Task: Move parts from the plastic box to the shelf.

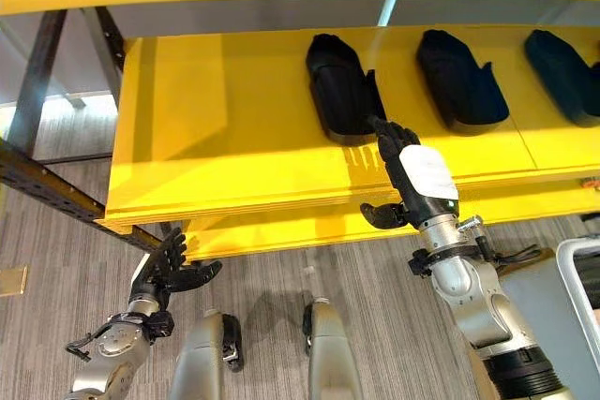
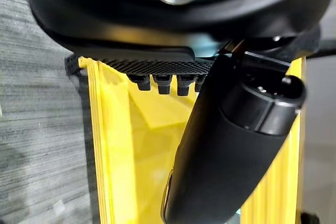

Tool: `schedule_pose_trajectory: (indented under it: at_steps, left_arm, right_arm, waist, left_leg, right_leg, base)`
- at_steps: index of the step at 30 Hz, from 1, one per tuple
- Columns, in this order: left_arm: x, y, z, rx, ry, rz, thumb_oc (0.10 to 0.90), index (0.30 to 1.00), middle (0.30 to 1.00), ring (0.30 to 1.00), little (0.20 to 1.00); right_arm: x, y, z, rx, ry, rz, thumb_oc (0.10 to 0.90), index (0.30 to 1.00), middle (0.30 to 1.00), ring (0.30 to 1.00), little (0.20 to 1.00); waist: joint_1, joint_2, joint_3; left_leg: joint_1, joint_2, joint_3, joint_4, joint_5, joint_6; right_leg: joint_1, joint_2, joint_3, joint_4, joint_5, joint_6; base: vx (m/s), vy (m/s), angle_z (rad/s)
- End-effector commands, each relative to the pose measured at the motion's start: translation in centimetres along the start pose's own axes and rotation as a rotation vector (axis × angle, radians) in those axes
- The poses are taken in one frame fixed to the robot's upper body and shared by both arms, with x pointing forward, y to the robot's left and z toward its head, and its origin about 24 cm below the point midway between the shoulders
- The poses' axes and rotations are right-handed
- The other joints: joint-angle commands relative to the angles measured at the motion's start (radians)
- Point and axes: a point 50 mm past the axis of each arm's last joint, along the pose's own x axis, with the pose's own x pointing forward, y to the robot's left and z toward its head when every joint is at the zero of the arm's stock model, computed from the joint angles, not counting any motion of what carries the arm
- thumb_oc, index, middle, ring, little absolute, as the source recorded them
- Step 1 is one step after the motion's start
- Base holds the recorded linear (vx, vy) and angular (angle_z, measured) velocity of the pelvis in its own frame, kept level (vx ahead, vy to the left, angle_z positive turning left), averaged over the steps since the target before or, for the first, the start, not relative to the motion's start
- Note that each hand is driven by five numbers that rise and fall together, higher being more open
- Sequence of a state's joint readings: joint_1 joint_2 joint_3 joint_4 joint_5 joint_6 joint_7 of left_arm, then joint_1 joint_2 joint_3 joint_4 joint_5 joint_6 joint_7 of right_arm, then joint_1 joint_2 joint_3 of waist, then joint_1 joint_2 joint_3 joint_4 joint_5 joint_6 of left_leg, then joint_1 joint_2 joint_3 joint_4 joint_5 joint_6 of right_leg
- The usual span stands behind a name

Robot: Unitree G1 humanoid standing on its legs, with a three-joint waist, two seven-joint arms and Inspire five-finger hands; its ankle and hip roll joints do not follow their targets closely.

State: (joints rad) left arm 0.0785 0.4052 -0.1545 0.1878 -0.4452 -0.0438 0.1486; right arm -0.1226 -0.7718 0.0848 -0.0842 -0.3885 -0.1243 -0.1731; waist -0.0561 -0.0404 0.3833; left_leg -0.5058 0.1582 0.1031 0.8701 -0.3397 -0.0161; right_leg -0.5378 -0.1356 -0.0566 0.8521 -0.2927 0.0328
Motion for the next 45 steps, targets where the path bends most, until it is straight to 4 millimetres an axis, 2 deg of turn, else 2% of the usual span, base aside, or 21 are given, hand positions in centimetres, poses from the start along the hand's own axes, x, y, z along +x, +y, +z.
schedule_pose_trajectory:
  at_steps: [1, 6, 9, 13, 14, 16, 20, 21, 23, 24, 25, 27, 29, 35, 39, 40, 41, 42, 43, 44, 45]
  left_arm:
    - [-0.1, -0.8, 2.4, 0.018, -0.151, -0.026, 0.9, 1.0, 1.0, 1.0, 1.0]
    - [-0.3, -0.6, 2.2, 0.018, -0.147, -0.008, 0.9, 1.0, 1.0, 1.0, 1.0]
    - [-0.4, -0.5, 2.1, 0.015, -0.149, 0.007, 0.9, 1.0, 1.0, 1.0, 1.0]
    - [-0.4, -0.3, 1.8, 0.011, -0.141, 0.023, 0.9, 1.0, 1.0, 1.0, 1.0]
    - [-0.5, -0.2, 1.7, 0.007, -0.142, 0.028, 0.9, 1.0, 1.0, 1.0, 1.0]
    - [-0.5, -0.2, 1.7, 0.011, -0.14, 0.03, 0.9, 1.0, 1.0, 1.0, 1.0]
    - [-0.7, 0.0, 1.1, 0.005, -0.125, 0.04, 0.9, 1.0, 1.0, 1.0, 1.0]
    - [-0.9, 0.1, 0.8, -0.002, -0.116, 0.045, 0.9, 1.0, 1.0, 1.0, 1.0]
    - [-1.0, 0.1, 0.6, -0.005, -0.111, 0.049, 0.9, 1.0, 1.0, 1.0, 1.0]
    - [-1.4, 0.1, 0.1, -0.018, -0.097, 0.046, 0.9, 1.0, 1.0, 1.0, 1.0]
    - [-1.5, 0.1, 0.0, -0.022, -0.094, 0.042, 0.9, 1.0, 1.0, 1.0, 1.0]
    - [-1.6, 0.1, -0.3, -0.021, -0.086, 0.041, 0.9, 1.0, 1.0, 1.0, 1.0]
    - [-2.0, 0.2, -0.7, -0.027, -0.072, 0.045, 0.9, 1.0, 1.0, 1.0, 1.0]
    - [-2.0, 0.4, -0.9, -0.011, -0.062, 0.043, 0.9, 1.0, 1.0, 1.0, 1.0]
    - [-1.3, 0.2, -0.4, 0.017, -0.083, 0.037, 0.9, 1.0, 1.0, 1.0, 1.0]
    - [-1.2, 0.4, -0.1, 0.025, -0.097, 0.048, 0.9, 1.0, 1.0, 1.0, 1.0]
    - [-1.1, 0.7, 0.2, 0.027, -0.108, 0.061, 0.9, 1.0, 1.0, 1.0, 1.0]
    - [-1.1, 1.1, 0.3, 0.029, -0.112, 0.075, 0.9, 1.0, 1.0, 1.0, 1.0]
    - [-1.1, 1.3, 0.3, 0.024, -0.111, 0.083, 0.9, 1.0, 1.0, 1.0, 1.0]
    - [-1.7, 1.9, -0.3, -0.013, -0.084, 0.126, 0.9, 1.0, 1.0, 1.0, 1.0]
    - [-2.4, 2.5, -0.8, -0.033, -0.066, 0.155, 0.9, 1.0, 1.0, 1.0, 1.0]
  right_arm:
    - [1.7, -5.3, 2.9, 0.008, -0.193, -0.247, 0.9, 1.0, 1.0, 1.0, 1.0]
    - [0.1, -4.6, 2.6, 0.046, -0.167, -0.25, 0.9, 1.0, 1.0, 1.0, 1.0]
    - [-1.4, -3.3, 2.0, 0.099, -0.119, -0.231, 0.9, 1.0, 1.0, 1.0, 1.0]
    - [-2.9, -1.6, 1.4, 0.172, -0.055, -0.195, 0.9, 1.0, 1.0, 1.0, 1.0]
    - [-3.6, -0.6, 0.9, 0.235, -0.008, -0.186, 0.9, 1.0, 1.0, 1.0, 1.0]
    - [-3.9, -0.2, 0.8, 0.244, 0.008, -0.175, 0.9, 1.0, 1.0, 1.0, 1.0]
    - [-4.9, 1.8, 0.0, 0.36, 0.095, -0.154, 0.9, 1.0, 1.0, 1.0, 1.0]
    - [-5.3, 2.6, -0.3, 0.402, 0.134, -0.142, 0.9, 1.0, 1.0, 1.0, 1.0]
    - [-5.5, 3.1, -0.4, 0.445, 0.155, -0.141, 0.9, 1.0, 1.0, 1.0, 1.0]
    - [-6.2, 3.9, -0.8, 0.507, 0.202, -0.125, 0.9, 1.0, 1.0, 1.0, 1.0]
    - [-6.5, 4.1, -1.0, 0.532, 0.22, -0.124, 0.9, 1.0, 1.0, 1.0, 1.0]
    - [-6.7, 4.4, -1.2, 0.549, 0.24, -0.119, 0.9, 1.0, 1.0, 1.0, 1.0]
    - [-7.4, 5.2, -1.7, 0.613, 0.301, -0.116, 0.9, 1.0, 1.0, 1.0, 1.0]
    - [-8.3, 5.3, -2.0, 0.653, 0.35, -0.14, 0.9, 1.0, 1.0, 1.0, 1.0]
    - [-8.8, 5.4, -1.9, 0.679, 0.361, -0.168, 0.9, 1.0, 1.0, 1.0, 1.0]
    - [-8.3, 5.2, -1.6, 0.694, 0.339, -0.185, 0.9, 1.0, 1.0, 1.0, 1.0]
    - [-7.9, 5.1, -1.4, 0.703, 0.324, -0.196, 0.9, 1.0, 1.0, 1.0, 1.0]
    - [-7.6, 5.1, -1.2, 0.711, 0.309, -0.202, 0.9, 1.0, 1.0, 1.0, 1.0]
    - [-7.4, 5.2, -1.1, 0.714, 0.304, -0.198, 0.9, 1.0, 1.0, 1.0, 1.0]
    - [-7.2, 5.6, -0.6, 0.736, 0.289, -0.172, 0.9, 1.0, 1.0, 1.0, 1.0]
    - [-7.0, 5.6, -0.6, 0.722, 0.286, -0.166, 0.9, 1.0, 1.0, 1.0, 1.0]
  waist:
    - [0.026, 0.009, -0.087]
    - [0.015, 0.005, -0.093]
    - [0.004, 0.0, -0.099]
    - [-0.007, -0.008, -0.105]
    - [-0.015, -0.01, -0.112]
    - [-0.016, -0.012, -0.112]
    - [-0.033, -0.013, -0.129]
    - [-0.041, -0.01, -0.147]
    - [-0.045, -0.011, -0.155]
    - [-0.051, -0.005, -0.178]
    - [-0.054, -0.002, -0.195]
    - [-0.055, 0.0, -0.208]
    - [-0.06, 0.005, -0.238]
    - [-0.071, -0.001, -0.259]
    - [-0.096, -0.013, -0.248]
    - [-0.109, -0.009, -0.24]
    - [-0.102, -0.002, -0.229]
    - [-0.09, 0.005, -0.218]
    - [-0.077, 0.02, -0.213]
    - [-0.052, 0.024, -0.205]
    - [-0.028, 0.018, -0.203]
  left_leg:
    - [0.027, 0.047, -0.092, -0.057, 0.032, -0.028]
    - [0.032, 0.048, -0.09, -0.069, 0.035, -0.029]
    - [0.052, 0.051, -0.082, -0.102, 0.045, -0.033]
    - [0.1, 0.051, -0.067, -0.182, 0.073, -0.037]
    - [0.13, 0.05, -0.057, -0.241, 0.1, -0.04]
    - [0.15, 0.047, -0.051, -0.272, 0.115, -0.041]
    - [0.239, 0.026, -0.022, -0.449, 0.198, -0.044]
    - [0.3, 0.01, -0.006, -0.552, 0.235, -0.042]
    - [0.333, 0.0, 0.004, -0.615, 0.265, -0.041]
    - [0.407, -0.018, 0.023, -0.729, 0.307, -0.045]
    - [0.427, -0.031, 0.029, -0.776, 0.33, -0.046]
    - [0.454, -0.039, 0.033, -0.821, 0.348, -0.046]
    - [0.528, -0.059, 0.063, -0.943, 0.388, -0.042]
    - [0.561, -0.089, 0.083, -0.957, 0.369, -0.023]
    - [0.55, -0.131, 0.135, -0.957, 0.348, 0.001]
    - [0.544, -0.127, 0.174, -0.952, 0.342, 0.004]
    - [0.537, -0.118, 0.205, -0.946, 0.342, 0.011]
    - [0.529, -0.112, 0.235, -0.936, 0.34, 0.018]
    - [0.536, -0.103, 0.247, -0.936, 0.318, 0.017]
    - [0.537, -0.085, 0.324, -0.924, 0.315, 0.017]
    - [0.531, -0.066, 0.365, -0.9, 0.311, 0.013]
  right_leg:
    - [0.028, -0.027, -0.02, -0.082, 0.063, 0.034]
    - [0.032, -0.026, -0.017, -0.093, 0.067, 0.036]
    - [0.05, -0.025, -0.015, -0.121, 0.078, 0.039]
    - [0.093, -0.022, -0.01, -0.192, 0.112, 0.048]
    - [0.121, -0.018, -0.011, -0.249, 0.141, 0.059]
    - [0.141, -0.017, -0.011, -0.281, 0.153, 0.062]
    - [0.22, -0.018, -0.017, -0.444, 0.232, 0.088]
    - [0.275, -0.023, -0.016, -0.536, 0.269, 0.101]
    - [0.298, -0.028, -0.016, -0.586, 0.296, 0.107]
    - [0.364, -0.037, -0.018, -0.689, 0.341, 0.12]
    - [0.382, -0.045, -0.02, -0.732, 0.367, 0.128]
    - [0.4, -0.053, -0.025, -0.761, 0.388, 0.134]
    - [0.443, -0.071, -0.018, -0.83, 0.431, 0.152]
    - [0.468, -0.096, 0.01, -0.846, 0.457, 0.176]
    - [0.422, -0.121, 0.083, -0.866, 0.568, 0.224]
    - [0.384, -0.123, 0.115, -0.876, 0.648, 0.229]
    - [0.358, -0.131, 0.089, -0.866, 0.648, 0.229]
    - [0.355, -0.139, 0.033, -0.85, 0.608, 0.223]
    - [0.376, -0.143, -0.035, -0.816, 0.547, 0.219]
    - [0.425, -0.167, -0.151, -0.747, 0.466, 0.197]
    - [0.464, -0.204, -0.215, -0.744, 0.477, 0.2]
  base:
    - [0.0, 0.0, 0.0]
    - [0.0, 0.0, 0.0]
    - [0.02, 0.008, 0.0]
    - [0.05, 0.012, -0.01]
    - [0.07, 0.019, -0.1]
    - [0.07, 0.027, -0.08]
    - [0.1, 0.058, -0.11]
    - [0.14, 0.088, -0.11]
    - [0.16, 0.117, 0.02]
    - [0.23, 0.176, -0.03]
    - [0.19, 0.139, -0.06]
    - [0.12, 0.119, -0.01]
    - [0.15, 0.205, -0.03]
    - [0.04, 0.137, -0.05]
    - [-0.06, 0.171, -0.32]
    - [-0.14, 0.15, -0.79]
    - [-0.18, 0.146, -1.42]
    - [-0.1, 0.172, -2.77]
    - [-0.16, 0.182, -2.75]
    - [-0.19, 0.035, -2.57]
    - [-0.23, -0.103, -1.75]
